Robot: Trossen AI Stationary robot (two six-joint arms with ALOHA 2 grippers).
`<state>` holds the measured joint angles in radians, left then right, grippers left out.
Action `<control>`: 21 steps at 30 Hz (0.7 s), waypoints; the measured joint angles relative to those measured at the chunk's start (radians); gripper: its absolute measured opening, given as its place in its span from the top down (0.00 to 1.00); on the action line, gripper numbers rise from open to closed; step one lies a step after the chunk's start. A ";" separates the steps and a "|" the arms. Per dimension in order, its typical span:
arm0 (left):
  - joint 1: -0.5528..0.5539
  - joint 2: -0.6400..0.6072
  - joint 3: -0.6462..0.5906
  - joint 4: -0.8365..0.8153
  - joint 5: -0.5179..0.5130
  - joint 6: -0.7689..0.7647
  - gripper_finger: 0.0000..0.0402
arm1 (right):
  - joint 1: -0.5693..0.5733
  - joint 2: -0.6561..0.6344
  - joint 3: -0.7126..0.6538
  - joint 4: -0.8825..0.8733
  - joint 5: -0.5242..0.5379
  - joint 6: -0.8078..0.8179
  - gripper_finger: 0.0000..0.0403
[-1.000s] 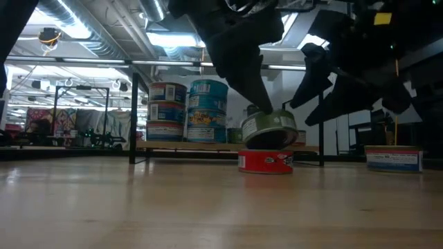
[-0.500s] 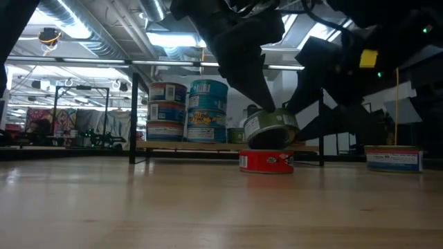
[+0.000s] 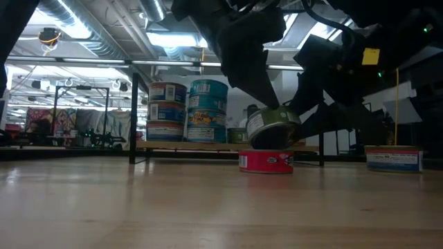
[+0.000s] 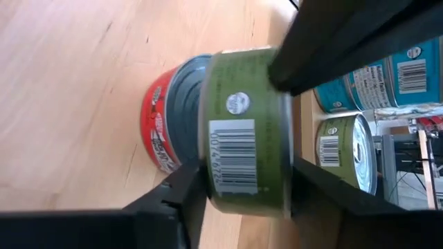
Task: Stack canned seafood by type on shelf
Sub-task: Stack the green tuna can on top of the other green tuna can on the shelf
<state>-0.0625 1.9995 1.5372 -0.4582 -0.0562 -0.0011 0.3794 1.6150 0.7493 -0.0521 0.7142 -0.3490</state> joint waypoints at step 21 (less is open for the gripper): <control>-0.003 -0.102 0.000 -0.076 0.005 0.012 0.76 | 0.000 -0.001 0.040 -0.005 -0.009 -0.027 0.65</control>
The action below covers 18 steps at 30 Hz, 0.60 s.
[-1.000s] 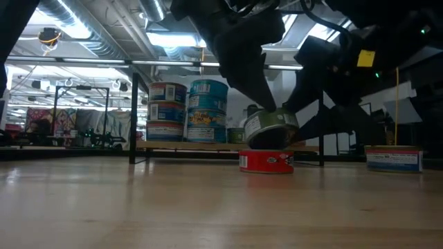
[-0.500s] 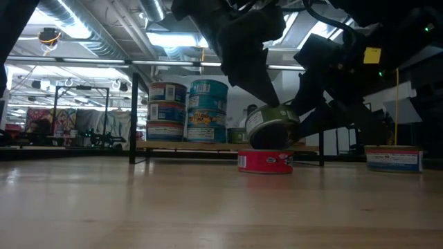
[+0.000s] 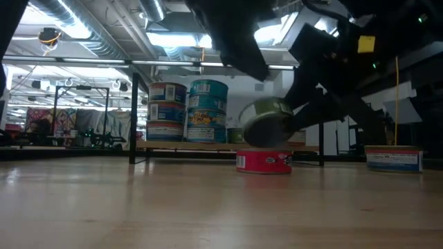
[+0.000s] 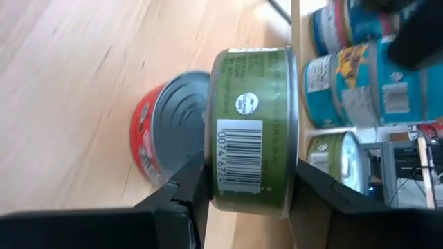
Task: Stack canned seafood by type on shelf
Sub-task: Stack the green tuna can on top of the other green tuna can on the shelf
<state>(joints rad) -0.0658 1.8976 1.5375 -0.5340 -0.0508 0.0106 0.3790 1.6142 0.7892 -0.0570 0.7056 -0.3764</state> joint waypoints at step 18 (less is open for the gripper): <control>0.001 -0.307 0.000 -0.196 -0.011 0.008 0.70 | -0.114 -0.006 0.119 -0.103 0.124 -0.251 0.65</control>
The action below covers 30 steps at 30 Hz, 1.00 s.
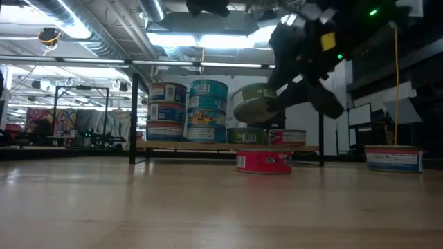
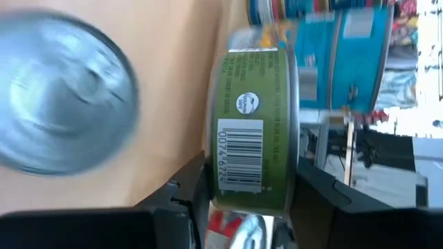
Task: Stack canned seafood by type on shelf
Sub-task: Stack the green tuna can on top of the other green tuna can on the shelf
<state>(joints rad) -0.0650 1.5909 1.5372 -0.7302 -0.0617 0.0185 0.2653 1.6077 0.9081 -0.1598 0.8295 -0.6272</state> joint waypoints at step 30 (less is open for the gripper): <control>0.000 -0.022 0.000 -0.026 -0.001 0.005 0.75 | -0.361 -0.002 0.002 0.093 -0.268 -0.115 0.65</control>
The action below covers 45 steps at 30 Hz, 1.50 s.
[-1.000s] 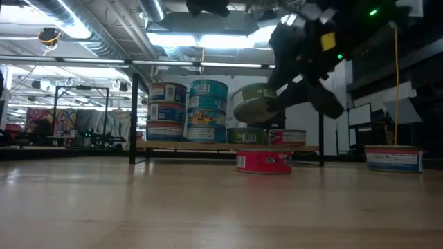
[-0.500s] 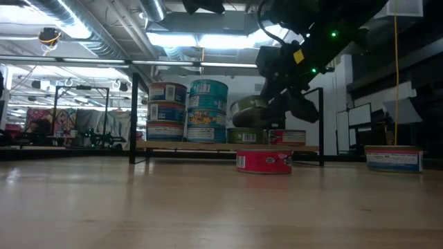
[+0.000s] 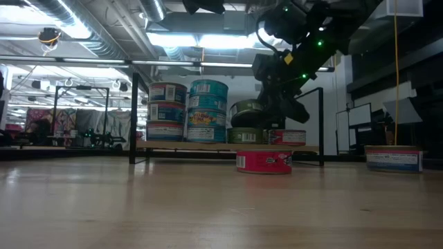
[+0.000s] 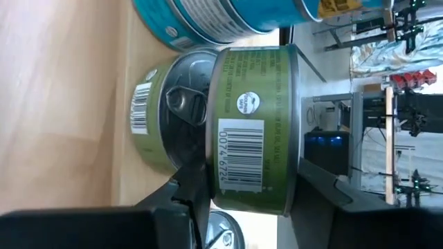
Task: Stack canned seafood by type on shelf
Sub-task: Stack the green tuna can on top of the other green tuna can on the shelf, then stack the top red tuna can on top of the other red tuna can on the shelf
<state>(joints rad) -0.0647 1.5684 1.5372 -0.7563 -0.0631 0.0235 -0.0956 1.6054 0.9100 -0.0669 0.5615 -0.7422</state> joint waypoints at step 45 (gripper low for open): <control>-0.007 0.001 0.000 0.002 0.000 -0.026 0.75 | 0.033 -0.050 -0.003 -0.042 0.037 -0.049 0.36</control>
<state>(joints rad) -0.0712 1.5696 1.5371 -0.7545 -0.0628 -0.0025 -0.0628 1.5551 0.9073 -0.1090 0.5981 -0.7914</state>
